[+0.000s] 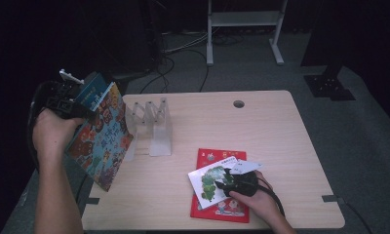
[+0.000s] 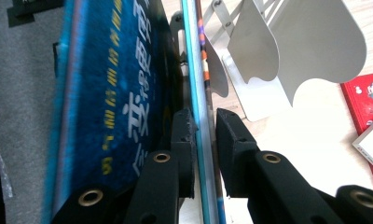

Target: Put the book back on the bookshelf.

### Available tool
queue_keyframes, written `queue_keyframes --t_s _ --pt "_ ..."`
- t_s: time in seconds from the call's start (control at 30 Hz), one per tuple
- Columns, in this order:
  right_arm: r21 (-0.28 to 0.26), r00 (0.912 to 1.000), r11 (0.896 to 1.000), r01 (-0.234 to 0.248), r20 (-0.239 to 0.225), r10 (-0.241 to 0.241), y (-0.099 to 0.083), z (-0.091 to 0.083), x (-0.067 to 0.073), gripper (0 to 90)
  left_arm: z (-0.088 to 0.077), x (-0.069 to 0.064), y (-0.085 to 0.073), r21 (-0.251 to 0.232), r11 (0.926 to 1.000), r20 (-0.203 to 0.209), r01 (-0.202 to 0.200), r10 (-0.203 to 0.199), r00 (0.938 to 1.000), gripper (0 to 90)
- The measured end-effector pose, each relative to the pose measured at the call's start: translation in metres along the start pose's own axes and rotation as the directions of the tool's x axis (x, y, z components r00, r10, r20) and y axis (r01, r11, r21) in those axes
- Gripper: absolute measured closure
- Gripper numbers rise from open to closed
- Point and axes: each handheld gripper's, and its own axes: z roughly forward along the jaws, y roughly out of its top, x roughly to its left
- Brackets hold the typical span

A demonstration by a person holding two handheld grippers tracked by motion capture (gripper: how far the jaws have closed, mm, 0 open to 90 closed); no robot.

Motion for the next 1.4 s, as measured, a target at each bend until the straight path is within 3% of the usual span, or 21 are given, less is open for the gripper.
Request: queue_keyframes --t_s 0.13,0.2,0.37,0.47,0.67,0.87,1.1,1.17,1.4 --pt "0.001 1.0 1.0 0.0 0.0 0.0 0.0 0.0 0.0 37.8 -0.016 -0.002 0.001 -0.045 0.9988 0.001 -0.02 0.021 0.9998 77.6" --pt "0.002 1.0 1.0 0.0 0.0 0.0 0.0 0.0 0.0 37.8 -0.02 -0.004 0.002 -0.045 0.9985 0.009 -0.033 0.033 0.9994 82.3" --pt "0.001 1.0 1.0 0.002 -0.001 -0.002 0.0 0.0 0.0 37.8 -0.012 -0.009 0.001 -0.019 0.9966 0.066 -0.08 0.081 0.9945 88.4" --pt "0.001 1.0 1.0 0.002 -0.003 -0.002 0.0 0.0 0.0 37.8 -0.001 -0.015 -0.001 -0.016 0.9929 0.105 -0.118 0.119 0.9873 89.5" --pt "0.011 0.9996 1.0 -0.021 -0.017 0.021 0.001 -0.004 -0.002 37.8 0.018 -0.033 -0.004 -0.026 0.9818 0.182 -0.188 0.19 0.9649 89.1" --pt "-0.005 1.0 1.0 -0.006 0.006 0.006 0.003 -0.011 -0.004 38.2 0.037 -0.056 -0.008 -0.029 0.9685 0.235 -0.247 0.247 0.9399 87.2" --pt "0.002 0.9995 1.0 0.005 0.031 -0.005 -0.004 -0.018 -0.005 38.4 0.065 -0.079 -0.02 -0.026 0.9567 0.289 -0.29 0.285 0.914 83.6" --pt "0.001 0.9994 1.0 0.005 0.034 -0.005 -0.006 -0.02 -0.006 38.3 0.073 -0.084 -0.023 -0.026 0.9545 0.295 -0.297 0.291 0.9099 83.1" --pt "-0.002 0.9991 1.0 0.007 0.042 -0.007 -0.011 -0.027 -0.007 38.1 0.096 -0.105 -0.035 -0.057 0.9346 0.327 -0.351 0.35 0.8778 76.3"
